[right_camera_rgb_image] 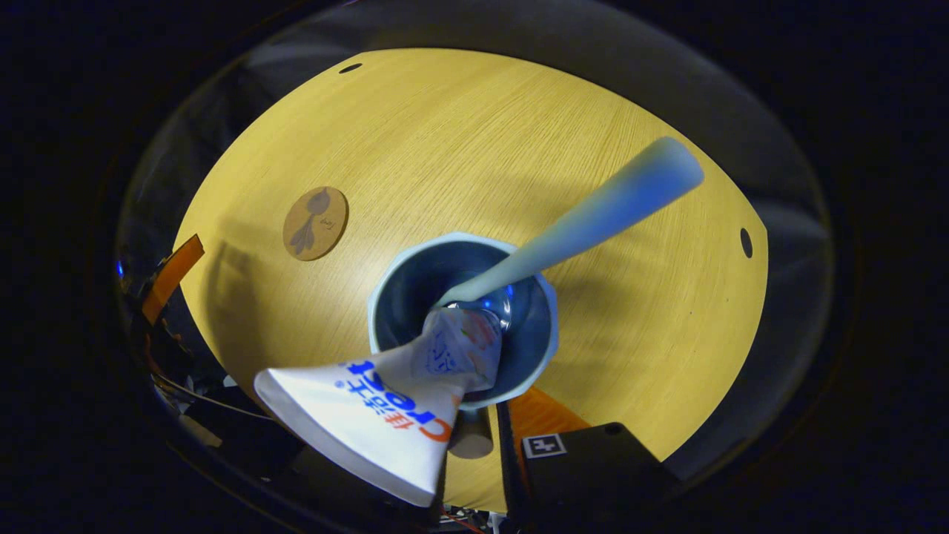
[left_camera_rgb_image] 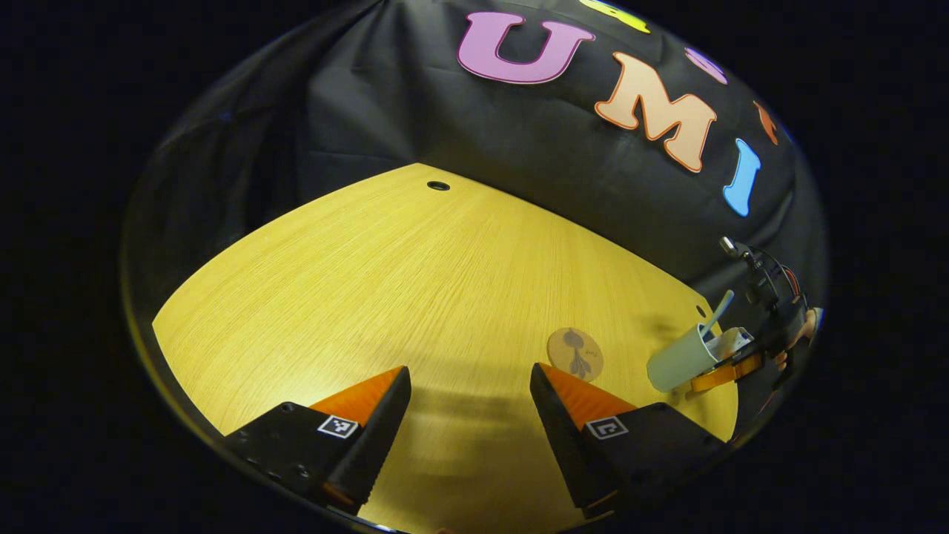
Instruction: Put the toothbrush and toothpaste on the desktop into the cup, then pick up the cup and place it on the coaster on the desktop.
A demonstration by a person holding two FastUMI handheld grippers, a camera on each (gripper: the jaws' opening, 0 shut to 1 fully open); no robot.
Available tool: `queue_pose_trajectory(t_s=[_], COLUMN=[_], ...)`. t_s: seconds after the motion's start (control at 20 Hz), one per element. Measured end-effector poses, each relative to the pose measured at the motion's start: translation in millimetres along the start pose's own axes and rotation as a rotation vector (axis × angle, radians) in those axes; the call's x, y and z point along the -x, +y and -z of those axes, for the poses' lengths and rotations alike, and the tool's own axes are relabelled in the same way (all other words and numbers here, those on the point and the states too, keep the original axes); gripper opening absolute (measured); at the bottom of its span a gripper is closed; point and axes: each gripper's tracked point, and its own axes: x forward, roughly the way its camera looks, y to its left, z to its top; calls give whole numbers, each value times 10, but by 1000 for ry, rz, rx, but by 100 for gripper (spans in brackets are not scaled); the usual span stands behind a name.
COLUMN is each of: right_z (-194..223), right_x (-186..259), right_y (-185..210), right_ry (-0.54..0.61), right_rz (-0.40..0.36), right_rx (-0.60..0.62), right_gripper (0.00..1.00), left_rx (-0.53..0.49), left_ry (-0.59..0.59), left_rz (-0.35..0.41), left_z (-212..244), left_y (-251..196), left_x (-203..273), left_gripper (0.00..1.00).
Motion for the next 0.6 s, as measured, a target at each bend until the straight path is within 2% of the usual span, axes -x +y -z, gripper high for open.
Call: queue_pose_trajectory(t_s=[0.25,0.6], right_z=[5,-158], right_x=[1,88], right_y=[-19,32], right_ry=[7,-71], right_rz=[22,24], right_rx=[3,-22], right_gripper=[23,22], left_rx=[25,15], left_ry=[8,28], left_rz=[-2,29], left_z=[30,97], left_y=[10,-49], left_x=[28,65], left_gripper=[95,95])
